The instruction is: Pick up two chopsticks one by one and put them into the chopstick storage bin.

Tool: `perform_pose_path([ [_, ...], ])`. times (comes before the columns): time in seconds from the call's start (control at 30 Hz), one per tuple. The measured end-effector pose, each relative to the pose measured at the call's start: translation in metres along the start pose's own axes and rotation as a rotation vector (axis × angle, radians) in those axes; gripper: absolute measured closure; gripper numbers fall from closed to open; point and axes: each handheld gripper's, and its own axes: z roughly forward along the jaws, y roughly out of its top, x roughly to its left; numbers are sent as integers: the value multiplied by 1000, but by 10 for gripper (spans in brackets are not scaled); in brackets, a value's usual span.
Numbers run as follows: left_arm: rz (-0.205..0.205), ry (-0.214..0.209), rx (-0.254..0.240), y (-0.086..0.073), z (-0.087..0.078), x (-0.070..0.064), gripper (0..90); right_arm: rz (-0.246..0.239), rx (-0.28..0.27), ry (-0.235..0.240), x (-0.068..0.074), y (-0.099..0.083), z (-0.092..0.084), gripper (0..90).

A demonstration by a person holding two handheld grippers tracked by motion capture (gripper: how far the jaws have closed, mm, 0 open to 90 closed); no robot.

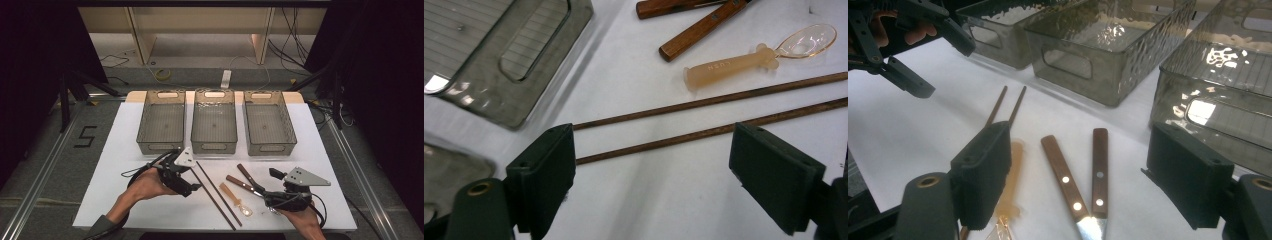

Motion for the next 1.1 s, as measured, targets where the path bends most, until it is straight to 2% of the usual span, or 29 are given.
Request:
perform_pose_path([
  [0.13, 63, -30, 76, 5, 14, -3, 181, -4, 18, -4, 0, 0, 2, 267],
  [0.3, 113, -62, 119, 11, 26, -9, 192, 1, 28, -4, -1, -1, 2, 268],
  [0.43, 159, -88, 182, 14, 37, -11, 231, -4, 30, 6, -1, -1, 3, 268],
  [0.47, 187, -99, 203, 16, 40, -12, 237, -4, 30, 7, 0, -1, 3, 268],
  [0.6, 212, -108, 221, 20, 46, -13, 251, -7, 35, 12, 0, -1, 4, 267],
  [0.67, 237, -107, 261, 22, 53, -10, 258, -9, 37, 11, 0, -1, 4, 267],
  [0.8, 256, -111, 287, 23, 58, -9, 283, -7, 43, 14, -1, -2, 4, 267],
  [0.97, 263, -134, 296, 29, 60, -7, 315, -7, 49, 17, -1, -2, 5, 267],
  [1.03, 269, -142, 326, 31, 65, -6, 347, -9, 47, 18, -1, -2, 5, 267],
  [1.07, 269, -142, 326, 31, 65, -6, 355, -9, 47, 18, -1, -2, 5, 267],
  [1.1, 276, -158, 342, 30, 68, -7, 364, -10, 46, 18, -1, -2, 4, 267],
])
